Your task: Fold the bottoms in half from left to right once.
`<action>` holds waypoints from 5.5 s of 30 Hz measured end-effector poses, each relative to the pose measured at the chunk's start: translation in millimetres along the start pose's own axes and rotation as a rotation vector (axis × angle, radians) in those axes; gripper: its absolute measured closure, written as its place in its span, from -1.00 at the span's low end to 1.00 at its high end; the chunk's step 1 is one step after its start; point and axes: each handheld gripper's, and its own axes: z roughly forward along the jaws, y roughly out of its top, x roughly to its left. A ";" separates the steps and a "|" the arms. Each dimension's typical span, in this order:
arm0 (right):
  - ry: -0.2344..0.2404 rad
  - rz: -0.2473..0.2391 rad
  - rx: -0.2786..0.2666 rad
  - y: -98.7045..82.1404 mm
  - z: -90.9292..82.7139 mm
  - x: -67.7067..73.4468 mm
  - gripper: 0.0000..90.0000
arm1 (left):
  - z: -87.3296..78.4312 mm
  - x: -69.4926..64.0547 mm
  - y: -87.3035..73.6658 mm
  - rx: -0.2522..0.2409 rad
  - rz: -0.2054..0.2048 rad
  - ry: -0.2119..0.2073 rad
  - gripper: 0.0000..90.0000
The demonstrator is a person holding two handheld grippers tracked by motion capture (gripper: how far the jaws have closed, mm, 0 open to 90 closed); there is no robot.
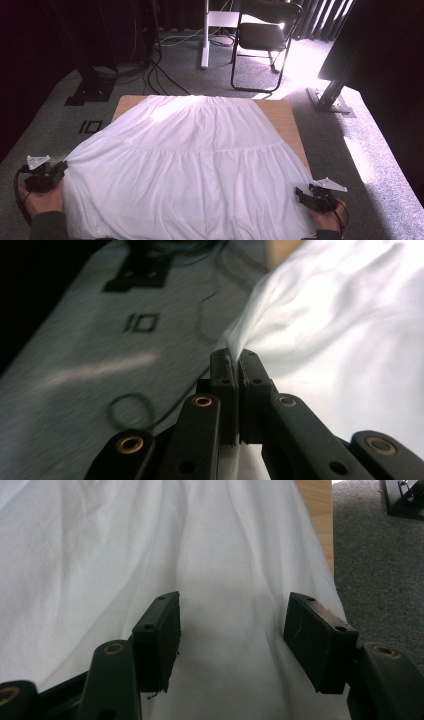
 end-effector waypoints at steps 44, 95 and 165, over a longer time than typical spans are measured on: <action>-0.007 -0.002 -0.016 2.0 3.4 4.0 -0.08 | 44.2 -430.3 15.5 0.068 0.532 -1.012 0.96; 0.207 -0.217 -0.284 137.4 -28.7 148.9 0.96 | 61.6 -242.6 -43.2 0.191 0.340 -0.531 -0.22; 0.165 -0.135 -0.256 98.6 -12.5 101.2 0.94 | 31.0 -230.1 25.1 -0.049 0.402 -0.498 0.92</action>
